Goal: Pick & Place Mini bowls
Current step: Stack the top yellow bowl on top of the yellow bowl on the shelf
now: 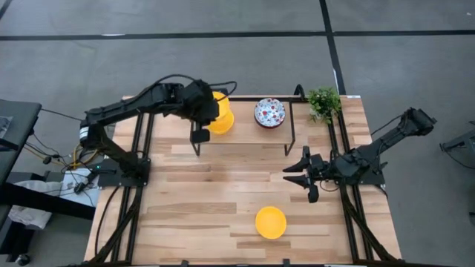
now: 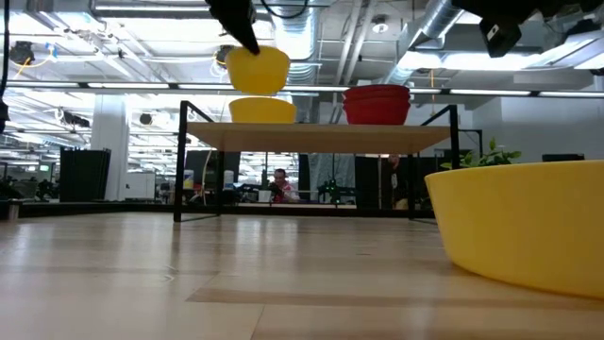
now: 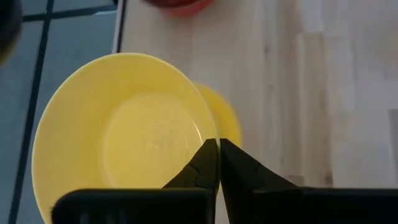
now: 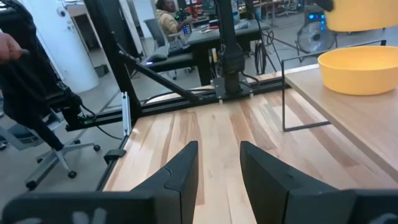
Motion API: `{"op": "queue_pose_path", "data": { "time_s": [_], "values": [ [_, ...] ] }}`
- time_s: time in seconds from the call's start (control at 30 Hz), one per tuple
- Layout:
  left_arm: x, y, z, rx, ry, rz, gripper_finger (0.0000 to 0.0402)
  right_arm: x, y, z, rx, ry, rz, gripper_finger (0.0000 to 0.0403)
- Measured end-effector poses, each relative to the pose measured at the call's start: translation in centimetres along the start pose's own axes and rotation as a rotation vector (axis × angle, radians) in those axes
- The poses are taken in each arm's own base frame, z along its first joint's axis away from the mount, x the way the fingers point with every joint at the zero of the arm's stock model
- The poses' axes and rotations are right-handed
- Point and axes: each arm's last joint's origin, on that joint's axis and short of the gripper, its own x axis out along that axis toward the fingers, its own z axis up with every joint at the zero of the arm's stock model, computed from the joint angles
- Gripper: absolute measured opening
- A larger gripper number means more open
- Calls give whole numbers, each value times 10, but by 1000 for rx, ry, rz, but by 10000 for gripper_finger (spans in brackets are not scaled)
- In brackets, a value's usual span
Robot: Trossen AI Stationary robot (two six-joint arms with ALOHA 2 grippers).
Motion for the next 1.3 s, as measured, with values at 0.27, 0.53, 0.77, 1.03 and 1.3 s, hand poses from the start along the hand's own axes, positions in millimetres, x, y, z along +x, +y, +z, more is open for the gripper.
{"op": "queue_pose_path", "data": {
  "time_s": [0.27,0.53,0.77,1.03,1.3],
  "values": [
    [3,7,-1,4,-5,-11,8,0,0,0,-1,2,-1,109],
    [16,0,-5,17,16,-28,9,0,0,-1,-6,10,-3,109],
    [28,-3,-8,17,14,-27,9,0,0,-1,-6,10,-3,109],
    [29,-3,-7,20,1,-23,10,0,0,-1,1,9,-3,109],
    [28,-13,-3,46,-13,-42,10,0,0,-1,3,9,-3,109]
  ]
}}
